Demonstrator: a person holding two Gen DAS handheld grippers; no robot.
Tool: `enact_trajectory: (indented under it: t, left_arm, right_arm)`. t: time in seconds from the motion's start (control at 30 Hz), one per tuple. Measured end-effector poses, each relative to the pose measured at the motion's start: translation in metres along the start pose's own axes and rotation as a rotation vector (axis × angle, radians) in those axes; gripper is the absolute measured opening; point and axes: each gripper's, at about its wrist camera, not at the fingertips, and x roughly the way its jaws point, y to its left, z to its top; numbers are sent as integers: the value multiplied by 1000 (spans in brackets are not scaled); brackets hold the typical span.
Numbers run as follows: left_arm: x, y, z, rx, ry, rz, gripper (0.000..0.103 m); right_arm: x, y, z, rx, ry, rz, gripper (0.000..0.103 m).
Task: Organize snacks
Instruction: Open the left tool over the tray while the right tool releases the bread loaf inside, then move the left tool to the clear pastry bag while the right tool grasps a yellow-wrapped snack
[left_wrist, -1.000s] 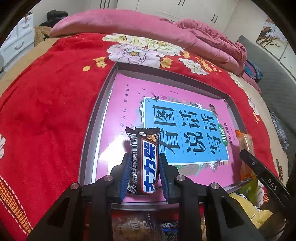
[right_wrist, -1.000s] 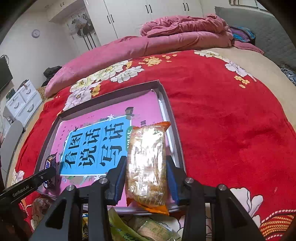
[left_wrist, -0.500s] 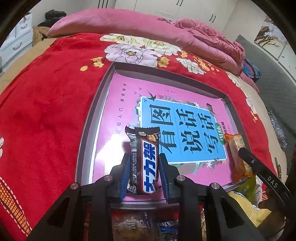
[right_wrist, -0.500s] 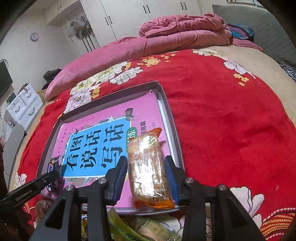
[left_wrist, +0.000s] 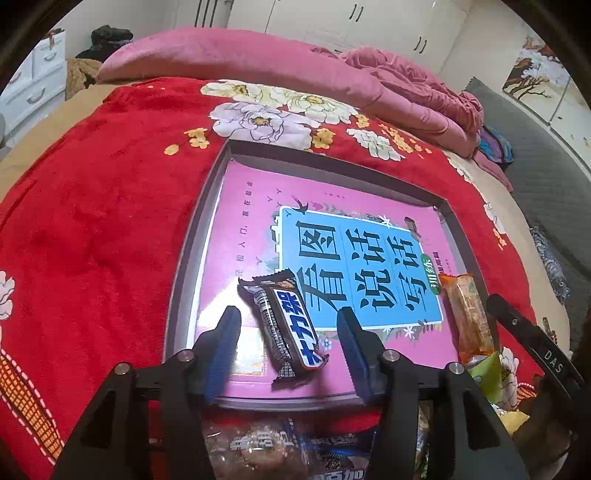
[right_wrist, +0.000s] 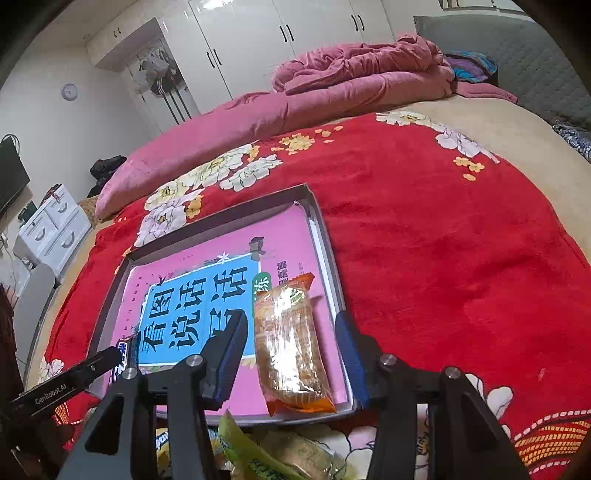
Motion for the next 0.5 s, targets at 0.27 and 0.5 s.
enact_trajectory:
  t: [0.27, 0.5]
  left_arm:
    - [-12, 5, -2, -9, -15, 20, 69]
    - [-25, 14, -6, -20, -27, 31, 73]
  right_arm:
    - [-18, 1, -2, -11, -42, 30, 59]
    - [-30, 6, -5, -38, -71, 26, 63]
